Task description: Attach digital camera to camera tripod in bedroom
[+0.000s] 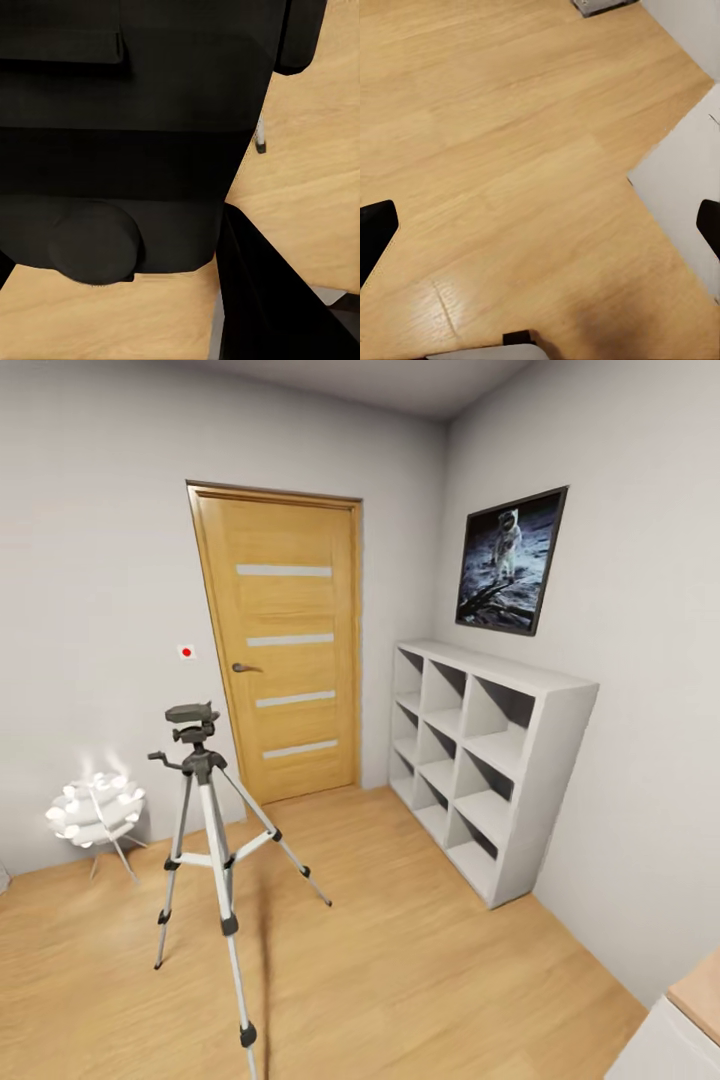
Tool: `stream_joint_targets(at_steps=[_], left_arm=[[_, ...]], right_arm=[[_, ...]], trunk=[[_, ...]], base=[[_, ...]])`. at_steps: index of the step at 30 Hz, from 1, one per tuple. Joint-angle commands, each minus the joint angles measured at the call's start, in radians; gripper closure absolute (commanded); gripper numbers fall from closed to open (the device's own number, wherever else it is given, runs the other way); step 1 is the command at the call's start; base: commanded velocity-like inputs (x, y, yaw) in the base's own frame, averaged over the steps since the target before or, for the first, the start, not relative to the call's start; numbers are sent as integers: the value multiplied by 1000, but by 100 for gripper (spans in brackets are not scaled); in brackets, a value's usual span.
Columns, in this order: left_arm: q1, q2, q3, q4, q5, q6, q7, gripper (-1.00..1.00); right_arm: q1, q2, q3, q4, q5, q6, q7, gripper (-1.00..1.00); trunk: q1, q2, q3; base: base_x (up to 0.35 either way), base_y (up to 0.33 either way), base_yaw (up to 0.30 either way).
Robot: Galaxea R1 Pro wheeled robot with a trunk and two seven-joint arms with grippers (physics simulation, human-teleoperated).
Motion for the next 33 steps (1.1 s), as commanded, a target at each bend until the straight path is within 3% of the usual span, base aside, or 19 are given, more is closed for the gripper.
stream_joint_targets(at_steps=[1,17,33], left_arm=[[-2,1,-8,-4,-2,-2,10,100],[-2,1,-8,-5,-2,-2,10,100],[-2,-7,-8,-3,-2,-2,10,100]], right_arm=[[1,0,2,-2,1,0,-5,-100],[1,-1,2,-2,1,0,-5,-100],[1,-1,3,-2,2,0,-5,-100]], trunk=[[1,-1,-1],[1,-1,-2],[1,-1,-2]], base=[[343,-82,285],[338,-115,274],[142,-272,19]])
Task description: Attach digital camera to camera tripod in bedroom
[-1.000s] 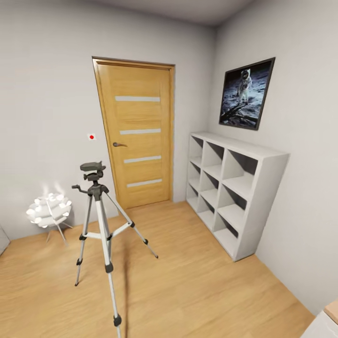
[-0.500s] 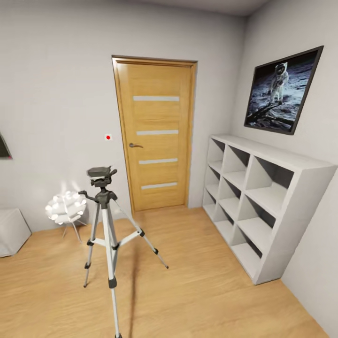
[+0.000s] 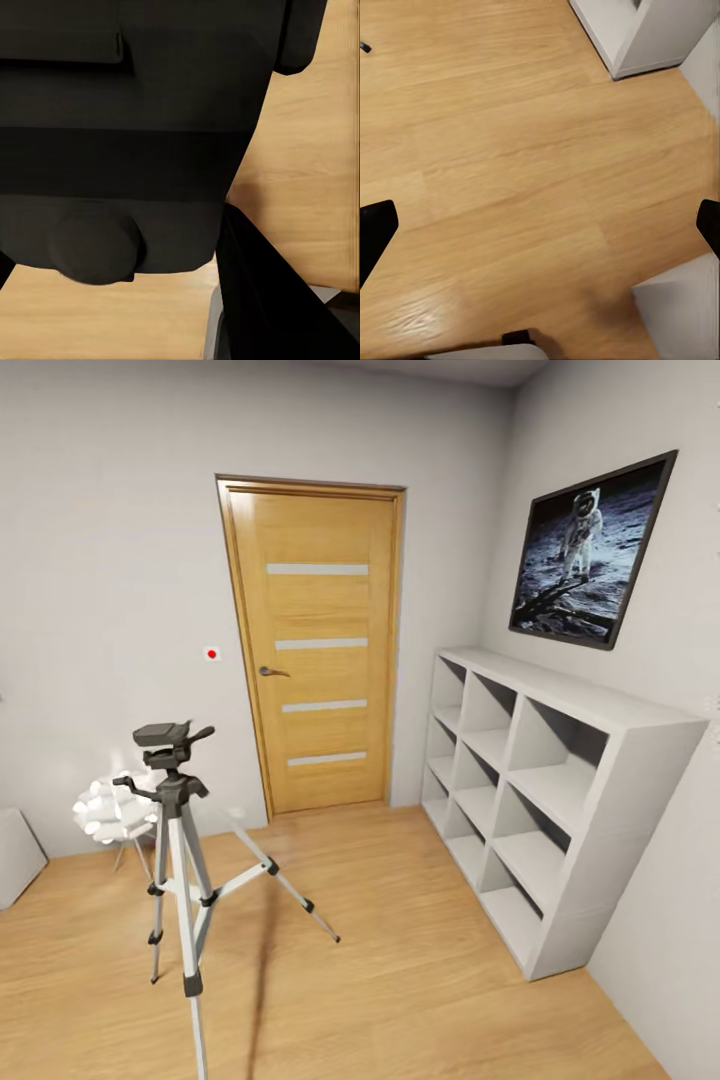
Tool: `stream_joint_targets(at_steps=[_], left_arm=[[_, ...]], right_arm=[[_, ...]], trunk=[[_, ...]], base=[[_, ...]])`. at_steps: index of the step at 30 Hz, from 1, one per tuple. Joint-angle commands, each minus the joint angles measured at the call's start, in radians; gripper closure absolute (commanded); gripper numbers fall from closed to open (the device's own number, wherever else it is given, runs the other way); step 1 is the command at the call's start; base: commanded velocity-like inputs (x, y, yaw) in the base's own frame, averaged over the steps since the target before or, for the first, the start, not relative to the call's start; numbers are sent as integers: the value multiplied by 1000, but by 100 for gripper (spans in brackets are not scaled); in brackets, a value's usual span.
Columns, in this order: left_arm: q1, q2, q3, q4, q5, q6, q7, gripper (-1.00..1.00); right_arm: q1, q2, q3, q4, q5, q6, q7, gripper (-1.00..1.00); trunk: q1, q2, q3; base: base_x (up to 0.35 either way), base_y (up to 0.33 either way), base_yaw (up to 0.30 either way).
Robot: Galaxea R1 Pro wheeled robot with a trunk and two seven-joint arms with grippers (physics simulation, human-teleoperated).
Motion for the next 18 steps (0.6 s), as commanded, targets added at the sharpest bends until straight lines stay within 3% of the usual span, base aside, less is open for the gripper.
stream_joint_targets(at_steps=[1,9,18], left_arm=[[-2,1,-9,-4,-1,-3,10,100],[-2,1,-9,-4,-1,-3,10,100],[-2,1,-9,-4,-1,-3,10,100]], right_arm=[[0,0,2,-1,1,0,-5,-100],[0,0,2,-1,1,-1,-5,-100],[0,0,2,-1,1,-1,-5,-100]], trunk=[[1,-2,-1],[1,-2,-1],[1,-2,-1]], base=[[21,-304,0],[52,-263,0],[230,-144,0]])
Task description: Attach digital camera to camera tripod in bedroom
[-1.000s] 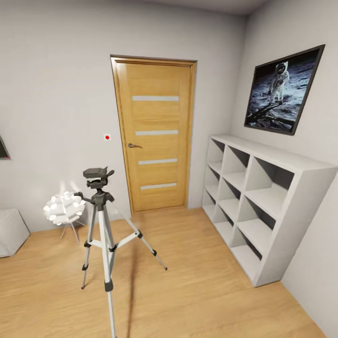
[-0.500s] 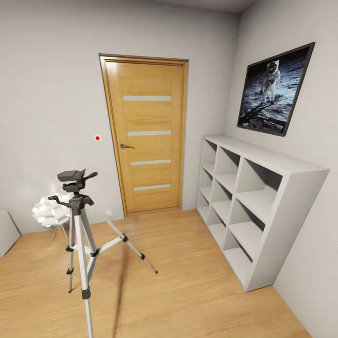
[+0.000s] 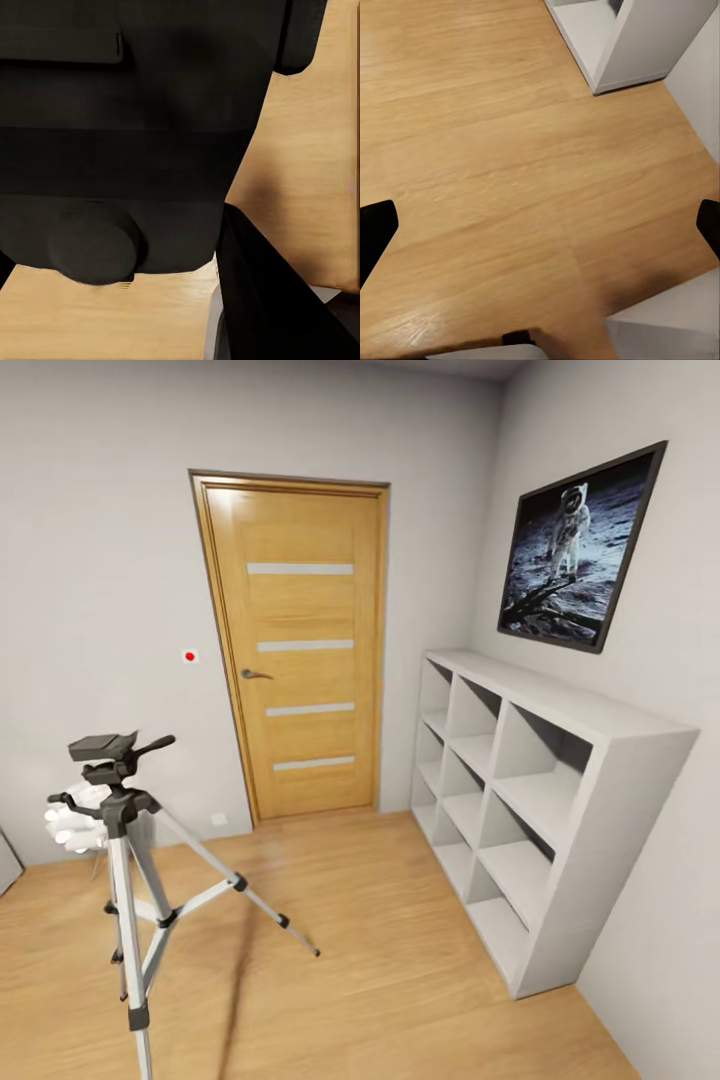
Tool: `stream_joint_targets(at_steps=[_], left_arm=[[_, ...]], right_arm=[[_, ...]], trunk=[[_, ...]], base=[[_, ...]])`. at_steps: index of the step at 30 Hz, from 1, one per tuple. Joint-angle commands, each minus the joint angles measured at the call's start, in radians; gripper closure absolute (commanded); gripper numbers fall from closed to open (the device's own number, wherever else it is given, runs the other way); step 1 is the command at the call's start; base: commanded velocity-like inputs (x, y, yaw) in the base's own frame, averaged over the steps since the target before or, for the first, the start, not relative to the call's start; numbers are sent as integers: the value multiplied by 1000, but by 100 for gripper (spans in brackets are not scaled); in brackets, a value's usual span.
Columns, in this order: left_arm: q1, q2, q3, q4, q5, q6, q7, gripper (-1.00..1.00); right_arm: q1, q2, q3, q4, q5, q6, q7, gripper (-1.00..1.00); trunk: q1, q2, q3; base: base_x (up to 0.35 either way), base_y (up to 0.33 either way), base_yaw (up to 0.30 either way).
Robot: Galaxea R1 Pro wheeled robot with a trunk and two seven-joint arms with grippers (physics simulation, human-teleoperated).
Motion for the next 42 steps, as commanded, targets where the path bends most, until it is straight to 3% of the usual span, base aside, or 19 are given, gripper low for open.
stream_joint_targets(at_steps=[1,22,33,42], left_arm=[[-2,1,-8,-4,-1,-3,10,100],[-2,1,-8,-4,-1,-3,10,100],[-1,1,-9,-4,-1,-3,10,100],[-1,1,-9,-5,-1,-3,10,100]], right_arm=[[0,0,2,-1,1,0,-5,-100],[0,1,2,-1,1,0,-5,-100],[0,2,2,-1,1,1,-6,-100],[0,1,2,-1,1,0,-5,-100]], trunk=[[1,-1,-1],[1,-1,-1],[1,-1,-1],[1,-1,-1]], base=[[253,-126,0],[292,-82,1],[264,-130,236],[64,-37,42]])
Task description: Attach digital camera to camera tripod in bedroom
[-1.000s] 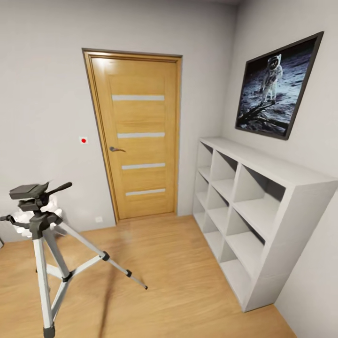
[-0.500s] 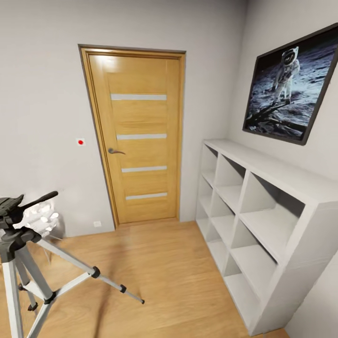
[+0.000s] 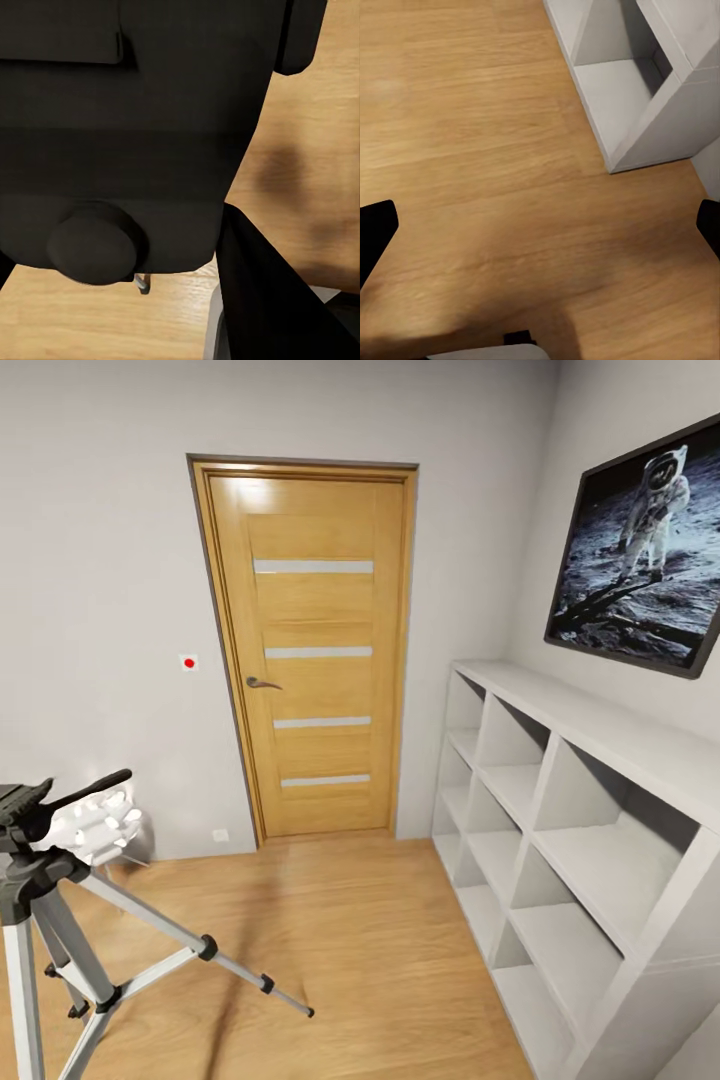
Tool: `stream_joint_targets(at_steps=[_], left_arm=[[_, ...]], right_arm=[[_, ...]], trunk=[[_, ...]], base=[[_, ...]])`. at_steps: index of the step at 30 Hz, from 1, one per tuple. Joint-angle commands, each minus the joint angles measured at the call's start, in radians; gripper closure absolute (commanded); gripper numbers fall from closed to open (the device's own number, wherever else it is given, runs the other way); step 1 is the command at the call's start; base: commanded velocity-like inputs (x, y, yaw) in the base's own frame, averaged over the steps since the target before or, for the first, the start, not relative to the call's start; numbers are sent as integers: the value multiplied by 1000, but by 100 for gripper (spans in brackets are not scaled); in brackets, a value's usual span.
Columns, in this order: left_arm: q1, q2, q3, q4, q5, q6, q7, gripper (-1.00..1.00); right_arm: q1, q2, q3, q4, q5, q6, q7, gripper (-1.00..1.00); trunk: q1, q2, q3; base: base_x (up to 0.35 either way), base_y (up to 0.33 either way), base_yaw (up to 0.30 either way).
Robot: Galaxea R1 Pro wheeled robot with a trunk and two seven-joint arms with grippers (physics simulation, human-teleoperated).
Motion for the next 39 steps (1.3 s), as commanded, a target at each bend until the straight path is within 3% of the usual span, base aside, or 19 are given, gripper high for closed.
stream_joint_targets(at_steps=[1,13,22,39], left_arm=[[-2,1,-9,-4,-1,-2,10,100],[-2,1,-9,-4,-1,-2,10,100],[-1,1,-9,-5,-2,-2,10,100],[-2,1,-9,-5,-1,-3,10,100]], right_arm=[[0,0,2,-2,1,0,-5,-100],[0,0,2,-2,1,1,-6,-100],[0,1,2,-2,1,0,-6,-100],[0,1,2,-2,1,1,-6,-100]], trunk=[[1,-2,-1],[1,-2,-1],[1,-2,-1],[1,-2,-1]], base=[[36,-3,3],[263,-72,21],[310,-27,234],[32,-1,283]])
